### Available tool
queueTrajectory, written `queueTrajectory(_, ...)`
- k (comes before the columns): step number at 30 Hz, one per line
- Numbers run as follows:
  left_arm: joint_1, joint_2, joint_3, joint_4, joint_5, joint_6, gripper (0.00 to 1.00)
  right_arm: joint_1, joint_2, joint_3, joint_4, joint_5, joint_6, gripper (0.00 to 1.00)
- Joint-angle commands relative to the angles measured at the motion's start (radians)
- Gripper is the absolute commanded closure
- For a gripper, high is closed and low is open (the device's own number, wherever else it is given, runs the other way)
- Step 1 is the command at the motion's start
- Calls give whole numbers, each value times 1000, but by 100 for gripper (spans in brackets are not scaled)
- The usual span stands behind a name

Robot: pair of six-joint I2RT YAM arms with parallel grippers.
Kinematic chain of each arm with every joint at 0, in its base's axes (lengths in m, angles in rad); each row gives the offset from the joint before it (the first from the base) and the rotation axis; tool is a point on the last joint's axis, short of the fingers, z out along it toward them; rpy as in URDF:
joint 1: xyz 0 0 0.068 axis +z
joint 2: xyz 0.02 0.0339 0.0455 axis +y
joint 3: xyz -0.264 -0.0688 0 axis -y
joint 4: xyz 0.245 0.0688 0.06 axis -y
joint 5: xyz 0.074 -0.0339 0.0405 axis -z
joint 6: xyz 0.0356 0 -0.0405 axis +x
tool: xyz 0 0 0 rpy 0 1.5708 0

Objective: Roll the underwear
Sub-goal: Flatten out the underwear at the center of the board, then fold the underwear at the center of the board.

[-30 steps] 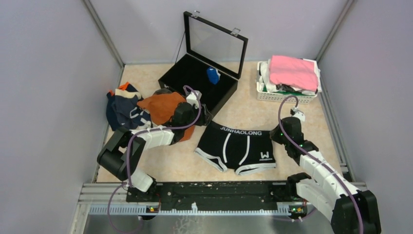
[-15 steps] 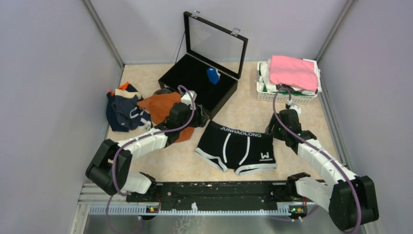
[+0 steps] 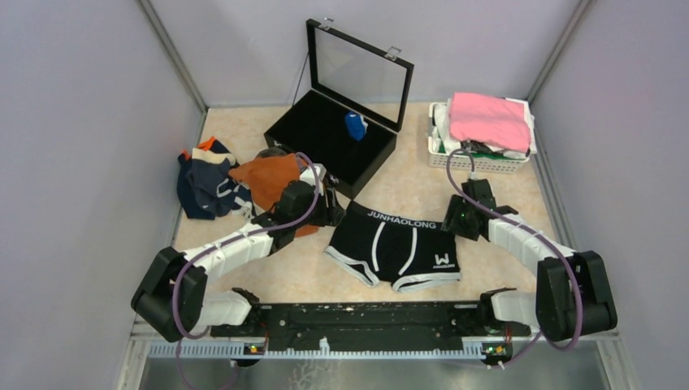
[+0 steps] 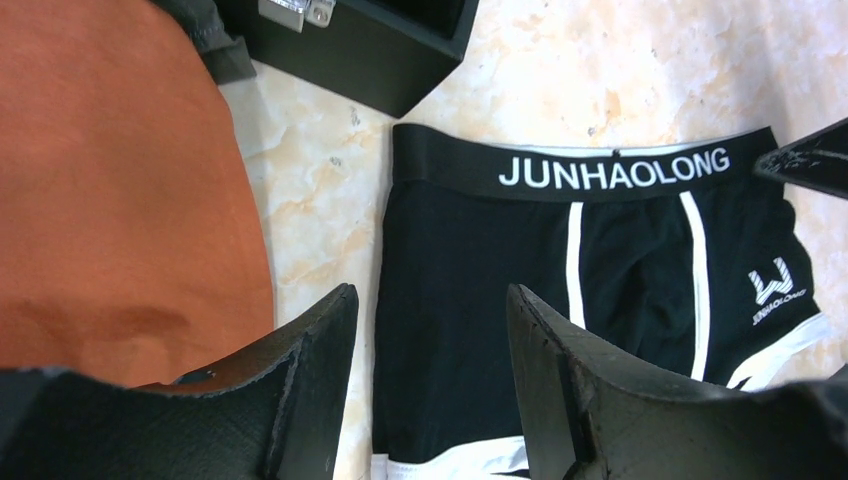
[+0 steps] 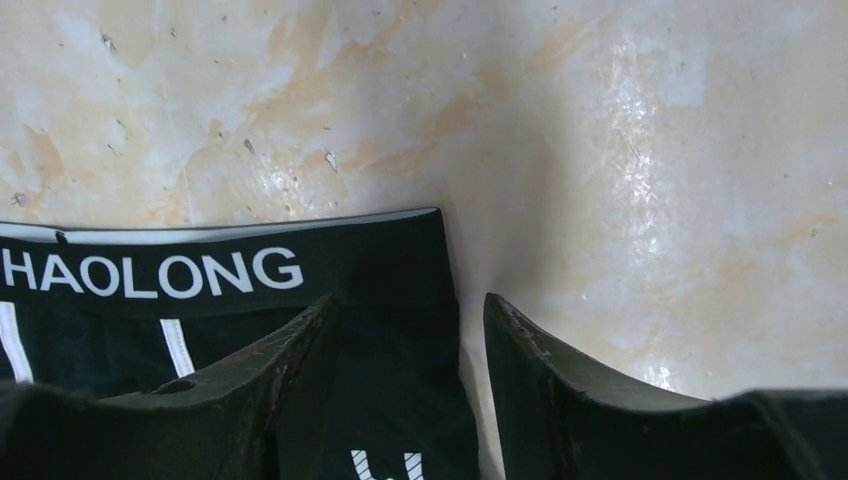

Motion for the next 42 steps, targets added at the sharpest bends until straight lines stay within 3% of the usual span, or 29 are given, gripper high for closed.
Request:
queueTrajectory(1,-4,12,10,-29,-8,-2,37,-25,31,44,48,-16,-12,48)
queueTrajectory(13,-6,27,40,-41,3,28,37,-86,88,4,151,-54,0,62)
queueTrajectory(30,-7,0,22,-33,3,12,37,-87,2,-10,30,-83,17,56)
queueTrajectory(42,-6,11,30,-34,6,23,37,-86,36,-26,64,-107,14,60)
